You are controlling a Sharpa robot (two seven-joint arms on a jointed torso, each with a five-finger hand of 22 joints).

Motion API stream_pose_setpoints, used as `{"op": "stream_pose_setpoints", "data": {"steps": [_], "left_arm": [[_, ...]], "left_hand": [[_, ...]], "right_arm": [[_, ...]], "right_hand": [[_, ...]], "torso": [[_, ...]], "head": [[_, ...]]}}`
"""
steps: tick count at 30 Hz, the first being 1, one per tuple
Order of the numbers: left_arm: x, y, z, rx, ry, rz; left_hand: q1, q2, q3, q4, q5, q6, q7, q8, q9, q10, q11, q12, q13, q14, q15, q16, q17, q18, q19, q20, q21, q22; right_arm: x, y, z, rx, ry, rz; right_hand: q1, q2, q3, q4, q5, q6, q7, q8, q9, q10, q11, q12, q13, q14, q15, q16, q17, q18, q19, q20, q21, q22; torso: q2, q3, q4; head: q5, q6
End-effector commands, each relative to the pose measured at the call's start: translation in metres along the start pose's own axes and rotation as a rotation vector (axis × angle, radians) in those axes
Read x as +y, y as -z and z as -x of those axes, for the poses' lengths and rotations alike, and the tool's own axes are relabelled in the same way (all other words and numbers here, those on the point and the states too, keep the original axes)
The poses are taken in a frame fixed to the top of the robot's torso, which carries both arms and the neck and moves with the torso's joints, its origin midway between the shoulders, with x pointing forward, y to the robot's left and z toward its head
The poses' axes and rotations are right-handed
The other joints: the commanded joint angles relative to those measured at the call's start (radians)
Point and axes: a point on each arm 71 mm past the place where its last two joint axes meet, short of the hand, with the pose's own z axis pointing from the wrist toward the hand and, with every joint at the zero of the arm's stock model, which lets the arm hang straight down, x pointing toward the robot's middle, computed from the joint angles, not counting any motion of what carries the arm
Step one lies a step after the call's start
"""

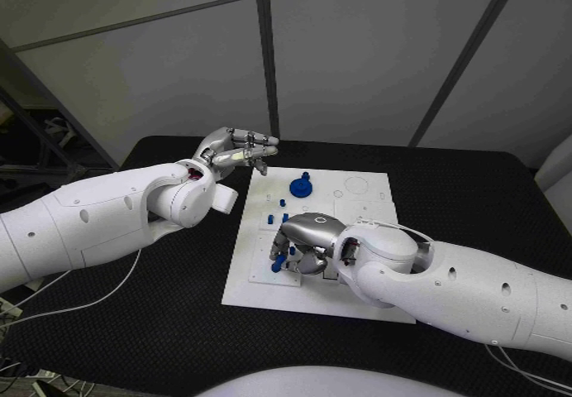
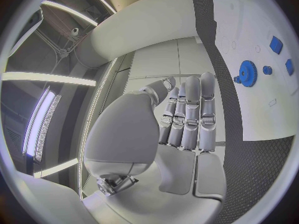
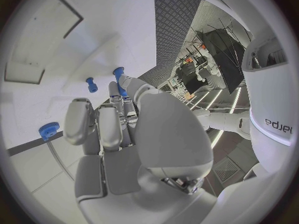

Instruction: Assemble the parts on the task board

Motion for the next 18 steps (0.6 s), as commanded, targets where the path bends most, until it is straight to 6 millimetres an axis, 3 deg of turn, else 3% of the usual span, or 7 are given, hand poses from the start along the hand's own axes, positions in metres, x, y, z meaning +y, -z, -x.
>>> {"op": "stream_pose_setpoints", "data": {"steps": [1, 9, 14, 18], "left_arm": [[-0.0012, -0.0006, -0.0011, 0.01, 0.005, -0.003], [-0.0011, -0.0007, -0.001, 0.01, 0.005, -0.003], [-0.0011, -0.0005, -0.0006, 0.009, 0.005, -0.001], [-0.0009, -0.0003, 0.0004, 0.007, 0.004, 0.0]], "left_hand": [[0.0, 0.011, -0.004, -0.002, 0.005, -0.003, 0.007, 0.003, -0.001, -0.008, -0.001, 0.005, -0.001, -0.005, 0.002, -0.005, -0.001, -0.009, -0.006, 0.001, -0.005, -0.001], [0.0, 0.011, -0.004, -0.002, 0.005, -0.003, 0.007, 0.003, -0.001, -0.008, -0.001, 0.005, -0.001, -0.005, 0.002, -0.005, -0.001, -0.009, -0.006, 0.001, -0.005, -0.001], [0.0, 0.011, -0.004, -0.002, 0.005, -0.003, 0.007, 0.003, -0.001, -0.008, -0.001, 0.005, -0.001, -0.005, 0.002, -0.005, -0.001, -0.009, -0.006, 0.001, -0.005, -0.001], [0.0, 0.011, -0.004, -0.002, 0.005, -0.003, 0.007, 0.003, -0.001, -0.008, -0.001, 0.005, -0.001, -0.005, 0.002, -0.005, -0.001, -0.009, -0.006, 0.001, -0.005, -0.001]], "right_arm": [[-0.0004, -0.0003, -0.001, 0.019, 0.027, -0.006], [0.0008, -0.0011, -0.0012, 0.021, 0.041, -0.006], [0.0035, -0.0017, -0.0009, 0.015, 0.037, 0.021], [0.0049, -0.0018, -0.0005, 0.009, 0.034, 0.037]], "right_hand": [[-0.008, 0.002, 0.005, -0.001, 0.005, 0.003, 0.005, 0.007, 0.001, 0.002, 0.001, -0.005, 0.001, 0.028, -0.003, 0.003, 0.0, -0.009, 0.004, 0.003, 0.004, 0.001], [-0.021, -0.007, 0.001, 0.0, 0.005, -0.01, 0.008, -0.001, -0.002, -0.009, 0.004, -0.015, 0.0, 0.026, 0.0, 0.001, -0.006, -0.007, -0.004, 0.005, -0.001, -0.006], [-0.053, -0.04, -0.003, 0.009, 0.013, -0.101, 0.044, -0.047, -0.022, -0.104, 0.041, -0.065, -0.018, 0.017, 0.029, -0.009, -0.025, 0.002, -0.046, 0.024, -0.036, -0.052], [-0.077, -0.065, -0.024, 0.016, 0.015, -0.183, 0.043, -0.051, -0.027, -0.171, 0.052, -0.08, -0.019, -0.002, 0.04, -0.034, -0.068, 0.016, -0.09, 0.041, -0.076, -0.1]], "torso": [[0.0, 0.0003, -0.0011], [0.001, -0.0001, 0.0001], [0.0, -0.0003, 0.0002], [0.0, -0.0005, -0.0007]], "head": [[0.001, -0.001], [-0.001, -0.002], [0.0, -0.002], [0.0, -0.003]]}}
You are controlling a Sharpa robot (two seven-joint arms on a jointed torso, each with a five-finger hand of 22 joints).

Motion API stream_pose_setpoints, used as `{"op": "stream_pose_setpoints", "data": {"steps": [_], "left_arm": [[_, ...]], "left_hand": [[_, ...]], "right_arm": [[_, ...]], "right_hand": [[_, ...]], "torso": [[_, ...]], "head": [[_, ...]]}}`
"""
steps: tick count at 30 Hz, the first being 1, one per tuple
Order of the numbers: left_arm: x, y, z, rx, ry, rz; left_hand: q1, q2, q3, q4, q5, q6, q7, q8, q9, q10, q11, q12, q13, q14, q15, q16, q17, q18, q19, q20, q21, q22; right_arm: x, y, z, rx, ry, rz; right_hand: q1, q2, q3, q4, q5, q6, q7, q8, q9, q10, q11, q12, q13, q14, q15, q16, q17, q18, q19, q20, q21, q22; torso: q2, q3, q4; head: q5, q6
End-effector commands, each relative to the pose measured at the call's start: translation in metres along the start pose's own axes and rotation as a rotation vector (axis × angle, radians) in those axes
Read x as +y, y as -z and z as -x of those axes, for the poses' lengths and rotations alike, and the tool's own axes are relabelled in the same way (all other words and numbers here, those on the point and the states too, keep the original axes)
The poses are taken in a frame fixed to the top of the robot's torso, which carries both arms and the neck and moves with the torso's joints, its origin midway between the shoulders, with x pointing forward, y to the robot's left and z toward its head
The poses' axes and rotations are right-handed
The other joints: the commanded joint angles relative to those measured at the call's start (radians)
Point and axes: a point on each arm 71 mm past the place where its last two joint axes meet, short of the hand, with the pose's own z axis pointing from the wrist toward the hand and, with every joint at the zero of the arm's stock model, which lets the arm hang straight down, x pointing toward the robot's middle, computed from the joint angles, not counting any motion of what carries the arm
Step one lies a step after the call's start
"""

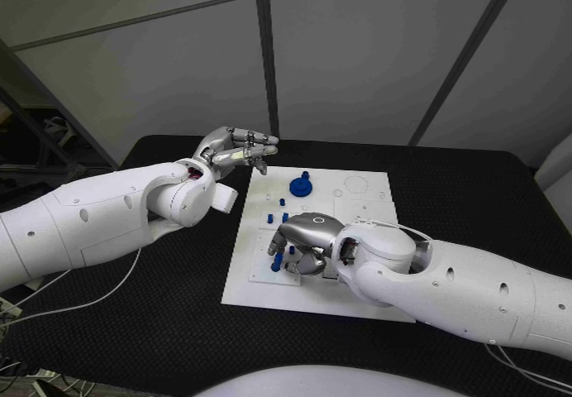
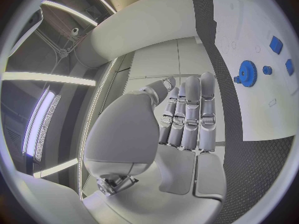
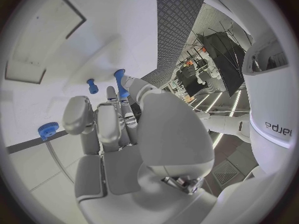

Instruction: Assemble the parts on the task board

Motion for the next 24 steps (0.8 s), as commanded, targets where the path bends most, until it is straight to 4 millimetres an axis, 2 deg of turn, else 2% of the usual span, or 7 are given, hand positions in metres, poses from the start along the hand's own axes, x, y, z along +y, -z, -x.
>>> {"op": "stream_pose_setpoints", "data": {"steps": [1, 17, 24], "left_arm": [[-0.001, 0.0, 0.0, 0.007, 0.004, -0.001], [-0.001, 0.0, 0.0, 0.007, 0.004, 0.001], [-0.001, 0.0, 0.001, 0.006, 0.003, 0.001]], "left_hand": [[0.0, 0.011, -0.004, -0.002, 0.005, -0.003, 0.007, 0.003, -0.001, -0.008, -0.001, 0.005, -0.001, -0.005, 0.002, -0.005, -0.001, -0.009, -0.006, 0.001, -0.005, -0.001], [0.0, 0.012, -0.005, -0.001, 0.005, -0.003, 0.007, 0.003, -0.001, -0.008, 0.0, 0.005, -0.002, -0.005, 0.002, -0.005, -0.001, -0.009, -0.006, 0.001, -0.006, -0.001], [0.0, 0.013, -0.005, -0.001, 0.005, -0.003, 0.007, 0.003, -0.001, -0.009, 0.0, 0.006, -0.002, -0.005, 0.002, -0.005, -0.002, -0.009, -0.006, 0.001, -0.006, -0.002]], "right_arm": [[0.003, 0.0, 0.001, -0.003, 0.008, 0.033], [0.004, 0.005, 0.008, -0.096, -0.011, 0.053], [-0.001, 0.023, 0.016, -0.201, -0.035, 0.057]], "right_hand": [[-0.01, -0.006, -0.015, 0.001, -0.002, -0.027, -0.002, -0.001, 0.001, -0.031, 0.003, -0.004, 0.0, -0.008, 0.006, -0.012, -0.021, 0.018, -0.021, 0.006, -0.02, -0.023], [-0.009, -0.003, -0.033, 0.0, -0.003, -0.035, -0.014, 0.003, 0.004, -0.039, -0.004, 0.016, 0.004, -0.009, 0.002, -0.011, -0.023, 0.02, -0.024, 0.005, -0.026, -0.029], [-0.008, -0.009, -0.045, -0.003, -0.001, -0.043, -0.016, 0.001, 0.004, -0.053, -0.004, 0.021, 0.003, -0.015, 0.002, -0.021, -0.042, 0.024, -0.037, 0.004, -0.04, -0.046]], "torso": [[0.0, -0.0006, 0.0], [0.0, 0.0004, 0.0006], [-0.002, 0.0001, -0.001]], "head": [[0.001, -0.001], [0.0, 0.0], [-0.002, 0.001]]}}
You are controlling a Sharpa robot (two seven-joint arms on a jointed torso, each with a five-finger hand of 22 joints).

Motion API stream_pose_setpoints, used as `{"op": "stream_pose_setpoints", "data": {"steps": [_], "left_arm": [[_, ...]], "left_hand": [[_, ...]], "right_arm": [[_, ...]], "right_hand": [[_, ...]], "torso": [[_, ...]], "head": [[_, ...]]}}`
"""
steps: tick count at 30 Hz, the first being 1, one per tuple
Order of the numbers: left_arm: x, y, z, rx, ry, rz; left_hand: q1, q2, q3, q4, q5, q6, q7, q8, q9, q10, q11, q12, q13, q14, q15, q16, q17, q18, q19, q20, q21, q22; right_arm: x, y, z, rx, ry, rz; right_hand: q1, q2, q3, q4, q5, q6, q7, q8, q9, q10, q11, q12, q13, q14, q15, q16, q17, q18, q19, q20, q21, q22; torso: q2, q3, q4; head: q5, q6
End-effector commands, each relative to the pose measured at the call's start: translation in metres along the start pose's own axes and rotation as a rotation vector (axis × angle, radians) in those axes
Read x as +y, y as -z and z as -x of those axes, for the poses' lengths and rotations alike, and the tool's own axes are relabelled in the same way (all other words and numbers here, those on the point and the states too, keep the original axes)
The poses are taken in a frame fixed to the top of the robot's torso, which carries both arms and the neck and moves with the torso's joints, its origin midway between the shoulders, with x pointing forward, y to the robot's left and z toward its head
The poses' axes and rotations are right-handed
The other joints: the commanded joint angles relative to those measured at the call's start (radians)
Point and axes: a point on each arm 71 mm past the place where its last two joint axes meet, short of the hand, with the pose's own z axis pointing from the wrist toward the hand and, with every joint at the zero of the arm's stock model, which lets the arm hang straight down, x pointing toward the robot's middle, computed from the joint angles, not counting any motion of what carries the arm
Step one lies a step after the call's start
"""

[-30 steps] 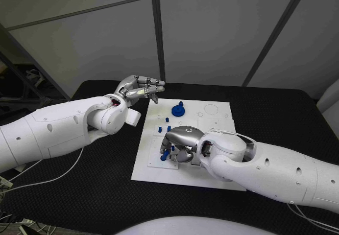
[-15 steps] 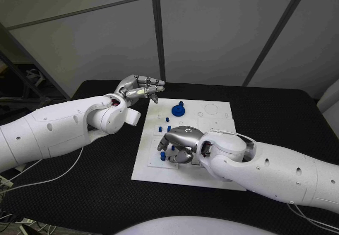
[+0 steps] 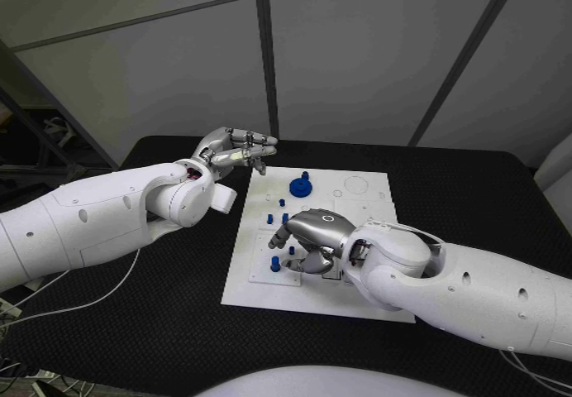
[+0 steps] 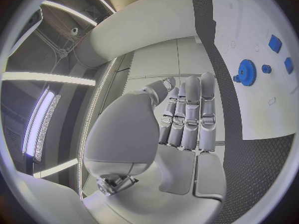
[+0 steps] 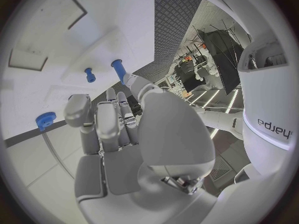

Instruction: Assemble the parts on the task board

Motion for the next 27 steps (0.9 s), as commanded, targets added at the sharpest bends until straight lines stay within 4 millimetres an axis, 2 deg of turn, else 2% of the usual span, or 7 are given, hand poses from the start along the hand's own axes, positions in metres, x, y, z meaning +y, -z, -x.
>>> {"op": "stream_pose_setpoints", "data": {"steps": [1, 6, 12, 14, 17, 21, 27], "left_arm": [[-0.001, 0.0, 0.0, 0.009, 0.004, -0.003], [-0.001, 0.0, 0.001, 0.005, 0.003, -0.003], [-0.001, 0.002, 0.005, -0.005, -0.001, -0.003], [-0.001, 0.003, 0.006, -0.009, -0.002, -0.003], [-0.001, 0.003, 0.008, -0.013, -0.004, -0.003], [-0.001, 0.003, 0.009, -0.015, -0.005, -0.002], [0.0, 0.003, 0.009, -0.015, -0.006, 0.0]], "left_hand": [[0.0, 0.013, -0.005, -0.001, 0.005, 0.001, 0.004, 0.003, -0.001, -0.009, 0.0, 0.006, -0.002, -0.005, 0.002, -0.005, -0.001, -0.009, -0.006, 0.001, -0.006, -0.002], [0.0, 0.013, -0.005, -0.001, 0.005, 0.001, 0.004, 0.003, -0.001, -0.009, 0.0, 0.006, -0.002, -0.005, 0.002, -0.005, -0.001, -0.009, -0.006, 0.001, -0.006, -0.002], [0.0, 0.014, -0.005, -0.001, 0.005, 0.001, 0.003, 0.003, -0.001, -0.009, 0.0, 0.006, -0.002, -0.005, 0.002, -0.006, -0.001, -0.009, -0.006, 0.001, -0.006, -0.002], [0.0, 0.014, -0.005, -0.001, 0.005, 0.001, 0.003, 0.003, -0.001, -0.009, 0.0, 0.006, -0.002, -0.005, 0.002, -0.006, -0.001, -0.009, -0.006, 0.001, -0.006, -0.002], [0.0, 0.014, -0.005, -0.001, 0.005, 0.001, 0.003, 0.003, -0.001, -0.009, 0.0, 0.006, -0.002, -0.005, 0.002, -0.006, -0.001, -0.009, -0.006, 0.001, -0.006, -0.002], [0.0, 0.014, -0.005, -0.001, 0.005, 0.001, 0.003, 0.003, -0.001, -0.009, 0.0, 0.006, -0.002, -0.005, 0.002, -0.006, -0.001, -0.009, -0.006, 0.001, -0.006, -0.002], [-0.002, 0.014, -0.007, -0.001, 0.004, 0.001, 0.003, 0.004, -0.001, -0.008, -0.001, 0.007, -0.002, -0.005, 0.002, -0.006, -0.002, -0.009, -0.006, 0.002, -0.007, -0.002]], "right_arm": [[-0.001, 0.011, 0.011, -0.122, -0.031, 0.02], [-0.023, 0.042, 0.025, -0.165, -0.142, -0.068], [-0.07, 0.088, 0.037, -0.182, -0.291, -0.294], [-0.083, 0.104, 0.039, -0.179, -0.309, -0.367], [-0.097, 0.124, 0.04, -0.166, -0.323, -0.458], [-0.107, 0.145, 0.04, -0.146, -0.31, -0.545], [-0.11, 0.166, 0.039, -0.102, -0.22, -0.633]], "right_hand": [[-0.005, -0.004, -0.008, 0.0, -0.001, -0.005, -0.001, 0.002, 0.001, -0.007, 0.0, 0.008, 0.0, -0.006, 0.0, -0.003, -0.003, 0.007, -0.006, 0.0, -0.005, -0.004], [-0.042, 0.016, -0.025, 0.037, 0.009, 0.086, -0.005, 0.045, 0.019, 0.135, -0.023, 0.092, 0.027, 0.009, -0.016, 0.016, 0.022, 0.0, 0.027, -0.009, 0.019, 0.029], [-0.074, 0.001, -0.064, 0.061, 0.028, 0.159, -0.05, 0.081, 0.036, 0.352, -0.084, 0.25, 0.127, 0.049, -0.065, 0.098, 0.151, -0.032, 0.138, -0.053, 0.12, 0.158], [-0.113, -0.007, -0.109, 0.088, 0.103, 0.178, -0.071, 0.098, 0.047, 0.424, -0.098, 0.542, 0.451, 0.069, -0.082, 0.161, 0.258, -0.045, 0.175, -0.068, 0.156, 0.204], [-0.13, 0.001, -0.204, 0.128, 0.141, 0.161, -0.07, 0.129, 0.082, 0.416, -0.106, 0.967, 0.96, 0.081, -0.099, 0.229, 0.376, -0.054, 0.203, -0.08, 0.187, 0.246], [-0.152, 0.019, -0.258, 0.168, 0.184, 0.165, -0.078, 0.164, 0.116, 0.462, -0.104, 1.096, 1.14, 0.088, -0.084, 0.252, 0.425, -0.056, 0.209, -0.075, 0.193, 0.256], [-0.138, 0.031, -0.347, 0.2, 0.144, 0.145, -0.079, 0.206, 0.171, 0.534, -0.101, 1.231, 1.339, 0.1, -0.08, 0.285, 0.495, -0.064, 0.233, -0.074, 0.215, 0.288]], "torso": [[-0.002, -0.0001, -0.0019], [-0.005, -0.0017, -0.0013], [-0.009, -0.003, -0.0084], [-0.011, -0.0031, -0.0119], [-0.014, -0.0037, -0.016], [-0.015, -0.0027, -0.0208], [-0.016, -0.002, -0.0233]], "head": [[-0.002, 0.001], [-0.011, 0.007], [-0.025, 0.02], [-0.035, 0.02], [-0.054, 0.022], [-0.066, 0.023], [-0.083, 0.024]]}}
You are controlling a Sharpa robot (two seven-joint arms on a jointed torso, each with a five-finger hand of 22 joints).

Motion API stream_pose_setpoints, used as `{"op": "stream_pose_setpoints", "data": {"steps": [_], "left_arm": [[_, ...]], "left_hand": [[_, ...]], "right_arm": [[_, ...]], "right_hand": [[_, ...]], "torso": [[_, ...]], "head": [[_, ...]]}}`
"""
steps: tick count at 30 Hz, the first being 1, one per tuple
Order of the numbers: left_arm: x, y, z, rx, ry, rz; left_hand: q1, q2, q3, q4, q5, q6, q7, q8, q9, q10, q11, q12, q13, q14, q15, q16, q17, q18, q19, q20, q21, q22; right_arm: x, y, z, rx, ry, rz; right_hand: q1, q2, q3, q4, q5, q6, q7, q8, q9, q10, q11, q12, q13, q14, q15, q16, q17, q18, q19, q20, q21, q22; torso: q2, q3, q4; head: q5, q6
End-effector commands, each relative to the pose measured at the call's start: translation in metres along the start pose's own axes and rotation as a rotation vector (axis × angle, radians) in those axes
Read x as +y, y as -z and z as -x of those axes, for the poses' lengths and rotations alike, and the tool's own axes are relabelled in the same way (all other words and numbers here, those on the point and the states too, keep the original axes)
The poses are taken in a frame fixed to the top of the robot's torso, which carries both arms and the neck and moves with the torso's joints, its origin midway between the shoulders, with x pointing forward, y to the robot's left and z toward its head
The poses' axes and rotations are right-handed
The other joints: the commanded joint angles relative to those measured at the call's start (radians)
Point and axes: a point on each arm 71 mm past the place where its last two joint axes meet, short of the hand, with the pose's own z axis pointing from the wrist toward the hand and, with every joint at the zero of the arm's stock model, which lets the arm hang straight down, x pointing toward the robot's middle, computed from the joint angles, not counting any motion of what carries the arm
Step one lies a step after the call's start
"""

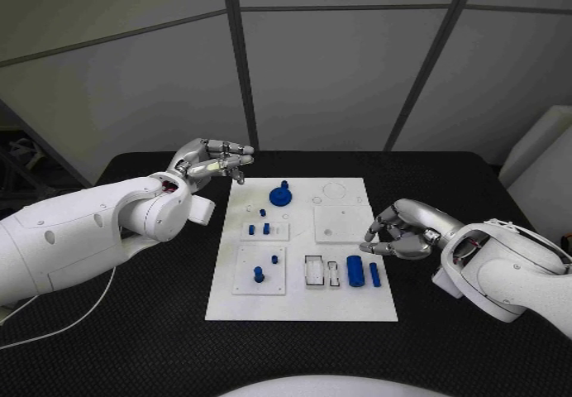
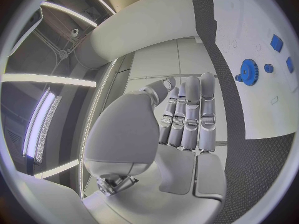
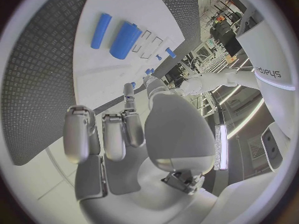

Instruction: Assemble the parts on the task board

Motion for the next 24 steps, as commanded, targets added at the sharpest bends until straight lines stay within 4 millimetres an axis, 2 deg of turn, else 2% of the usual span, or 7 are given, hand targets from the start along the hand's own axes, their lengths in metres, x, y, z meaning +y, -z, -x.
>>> {"op": "stream_pose_setpoints", "data": {"steps": [1, 3, 8, 10, 14, 20, 24], "left_arm": [[-0.001, -0.001, 0.0, 0.004, 0.003, -0.006], [-0.001, -0.001, -0.001, 0.008, 0.004, -0.007], [0.0, -0.001, -0.001, 0.013, 0.007, -0.008], [0.0, -0.001, -0.001, 0.012, 0.009, -0.009], [0.0, 0.0, -0.001, 0.018, 0.013, -0.013], [0.0, 0.0, -0.001, 0.023, 0.015, -0.016], [0.0, 0.0, -0.001, 0.022, 0.015, -0.016]], "left_hand": [[0.0, 0.012, -0.007, -0.001, 0.004, 0.001, 0.003, 0.004, -0.001, -0.008, -0.001, 0.007, -0.001, -0.005, 0.002, -0.006, -0.001, -0.009, -0.007, 0.002, -0.007, -0.001], [0.0, 0.012, -0.007, -0.001, 0.004, 0.001, 0.003, 0.004, -0.001, -0.008, -0.001, 0.007, -0.001, -0.005, 0.002, -0.006, -0.001, -0.009, -0.007, 0.002, -0.007, -0.001], [-0.007, 0.012, -0.011, 0.004, 0.004, 0.002, 0.003, 0.004, -0.001, -0.009, -0.001, 0.009, -0.001, -0.004, 0.003, -0.006, -0.002, -0.009, -0.007, 0.003, -0.009, -0.002], [-0.007, 0.012, -0.011, 0.004, 0.004, 0.002, 0.003, 0.004, -0.001, -0.009, -0.001, 0.009, -0.001, -0.004, 0.003, -0.006, -0.002, -0.009, -0.007, 0.003, -0.009, -0.002], [-0.013, 0.01, -0.015, 0.007, 0.004, 0.001, 0.002, 0.004, -0.001, -0.011, -0.001, 0.01, -0.001, -0.004, 0.004, -0.007, -0.004, -0.009, -0.007, 0.004, -0.012, -0.004], [-0.018, 0.009, -0.019, 0.009, 0.005, 0.0, 0.002, 0.004, -0.001, -0.012, 0.0, 0.01, -0.001, -0.004, 0.004, -0.007, -0.004, -0.009, -0.008, 0.004, -0.014, -0.005], [-0.018, 0.009, -0.019, 0.009, 0.005, 0.0, 0.002, 0.004, -0.001, -0.012, 0.0, 0.01, -0.001, -0.004, 0.004, -0.007, -0.004, -0.009, -0.008, 0.004, -0.014, -0.005]], "right_arm": [[-0.007, 0.006, -0.002, 0.018, 0.058, -0.099], [-0.009, 0.008, -0.004, 0.017, 0.064, -0.117], [-0.009, 0.009, -0.009, -0.002, 0.064, -0.142], [-0.008, 0.008, -0.012, -0.005, 0.069, -0.146], [-0.008, 0.006, -0.02, 0.006, 0.075, -0.153], [-0.007, 0.004, -0.034, 0.031, 0.084, -0.148], [-0.006, 0.003, -0.039, 0.042, 0.089, -0.144]], "right_hand": [[0.003, 0.005, -0.025, 0.013, -0.013, -0.01, 0.0, 0.01, 0.014, 0.019, 0.001, 0.01, 0.102, 0.091, 0.008, 0.007, 0.2, -0.009, 0.01, 0.002, 0.009, 0.125], [-0.001, 0.004, -0.04, 0.023, -0.015, -0.016, 0.001, 0.012, 0.02, 0.016, 0.002, 0.008, 0.1, 0.091, 0.009, 0.007, 0.201, -0.009, 0.011, 0.002, 0.009, 0.125], [-0.009, 0.005, -0.084, 0.06, 0.002, -0.038, 0.005, 0.018, 0.036, 0.012, 0.006, 0.005, 0.102, 0.091, 0.012, 0.009, 0.205, -0.009, 0.01, 0.005, 0.009, 0.126], [-0.009, 0.004, -0.096, 0.069, 0.001, -0.042, 0.005, 0.02, 0.041, 0.012, 0.006, 0.005, 0.104, 0.092, 0.012, 0.009, 0.206, -0.009, 0.011, 0.006, 0.009, 0.126], [-0.011, 0.002, -0.114, 0.075, -0.003, -0.048, 0.006, 0.024, 0.048, 0.01, 0.007, 0.003, 0.104, 0.092, 0.013, 0.011, 0.21, -0.009, 0.011, 0.007, 0.009, 0.127], [-0.014, 0.001, -0.127, 0.076, -0.006, -0.055, 0.007, 0.025, 0.052, 0.006, 0.009, -0.002, 0.1, 0.093, 0.015, 0.012, 0.212, -0.008, 0.01, 0.008, 0.008, 0.125], [-0.015, 0.002, -0.13, 0.076, -0.007, -0.056, 0.008, 0.026, 0.053, 0.005, 0.009, -0.003, 0.099, 0.093, 0.015, 0.012, 0.212, -0.008, 0.009, 0.008, 0.007, 0.125]], "torso": [[-0.002, -0.0012, -0.0012], [-0.002, -0.0022, -0.0019], [0.001, 0.0011, -0.0004], [0.001, 0.0006, 0.0012], [-0.002, -0.003, 0.0034], [-0.001, -0.0003, -0.001], [-0.001, -0.0008, -0.0012]], "head": [[-0.01, 0.003], [-0.011, 0.004], [-0.012, 0.005], [-0.012, 0.005], [-0.014, 0.003], [-0.007, 0.002], [-0.005, 0.002]]}}
